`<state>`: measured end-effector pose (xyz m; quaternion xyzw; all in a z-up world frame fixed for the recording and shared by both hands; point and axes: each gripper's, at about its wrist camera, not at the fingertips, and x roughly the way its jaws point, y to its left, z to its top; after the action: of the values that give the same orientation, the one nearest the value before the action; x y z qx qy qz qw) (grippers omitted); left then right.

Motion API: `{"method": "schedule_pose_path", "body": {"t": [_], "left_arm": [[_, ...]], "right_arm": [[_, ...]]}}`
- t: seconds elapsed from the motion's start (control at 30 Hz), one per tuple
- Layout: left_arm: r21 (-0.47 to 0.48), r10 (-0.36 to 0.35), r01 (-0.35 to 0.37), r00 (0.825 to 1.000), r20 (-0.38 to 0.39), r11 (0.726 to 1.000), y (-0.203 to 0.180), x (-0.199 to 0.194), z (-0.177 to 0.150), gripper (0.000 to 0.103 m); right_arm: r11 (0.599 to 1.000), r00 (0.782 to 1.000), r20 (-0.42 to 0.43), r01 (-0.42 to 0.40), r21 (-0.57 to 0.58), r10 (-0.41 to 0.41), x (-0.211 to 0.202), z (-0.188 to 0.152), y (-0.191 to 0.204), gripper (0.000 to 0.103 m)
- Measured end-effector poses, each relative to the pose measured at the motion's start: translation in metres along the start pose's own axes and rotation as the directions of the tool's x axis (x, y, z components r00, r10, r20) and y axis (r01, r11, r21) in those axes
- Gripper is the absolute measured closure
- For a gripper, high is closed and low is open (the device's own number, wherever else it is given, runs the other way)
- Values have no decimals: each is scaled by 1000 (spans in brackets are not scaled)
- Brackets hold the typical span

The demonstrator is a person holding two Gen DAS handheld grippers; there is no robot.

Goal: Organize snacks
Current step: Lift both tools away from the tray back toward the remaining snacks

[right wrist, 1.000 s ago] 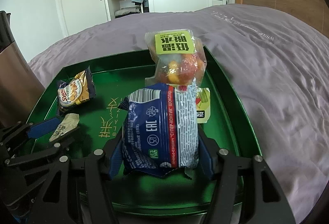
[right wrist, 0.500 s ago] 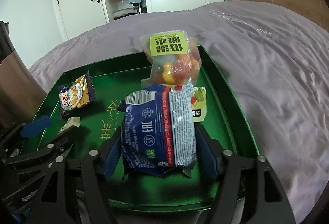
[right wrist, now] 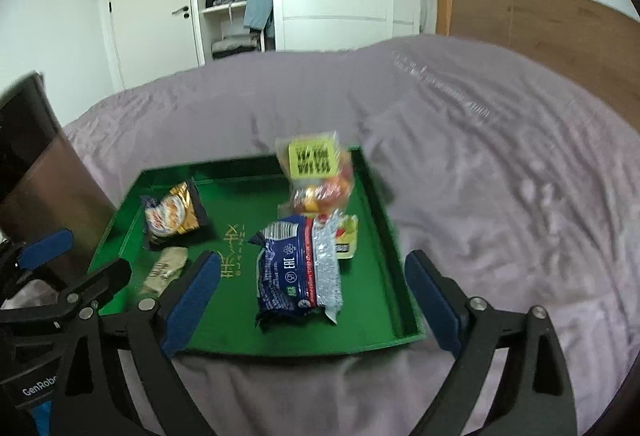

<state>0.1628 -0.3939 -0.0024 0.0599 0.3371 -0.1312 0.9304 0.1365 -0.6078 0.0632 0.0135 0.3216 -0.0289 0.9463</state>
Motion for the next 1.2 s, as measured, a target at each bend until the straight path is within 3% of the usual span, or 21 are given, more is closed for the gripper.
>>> {"method": "schedule_pose_path", "body": {"t": [0.17,0.33,0.43,0.67,0.93,1.2], "left_arm": [[11,-30,29,998,52,1000,8,-60,2,30],[0,-18,19,991,133,1000,39,-132,5,29],[-24,16,-11,982,188,1000,71,-174,5,26],[-88,131,-111,954,269,990,159,-258,-21,26],[-182,310,-266,906,287,947,273,-326,-74,26],[-251,470,-417,858,208,873,369,-332,-122,21]], "right_arm": [[999,998,52,39,1,-39,-67,7,3,0],[999,989,141,42,-26,-38,-144,17,28,0],[998,981,193,20,-62,-8,-188,22,57,0],[974,959,242,-100,-202,149,-267,19,155,0],[913,930,202,-229,-337,308,-303,-1,252,0],[830,899,73,-364,-422,431,-287,-21,323,0]]}}
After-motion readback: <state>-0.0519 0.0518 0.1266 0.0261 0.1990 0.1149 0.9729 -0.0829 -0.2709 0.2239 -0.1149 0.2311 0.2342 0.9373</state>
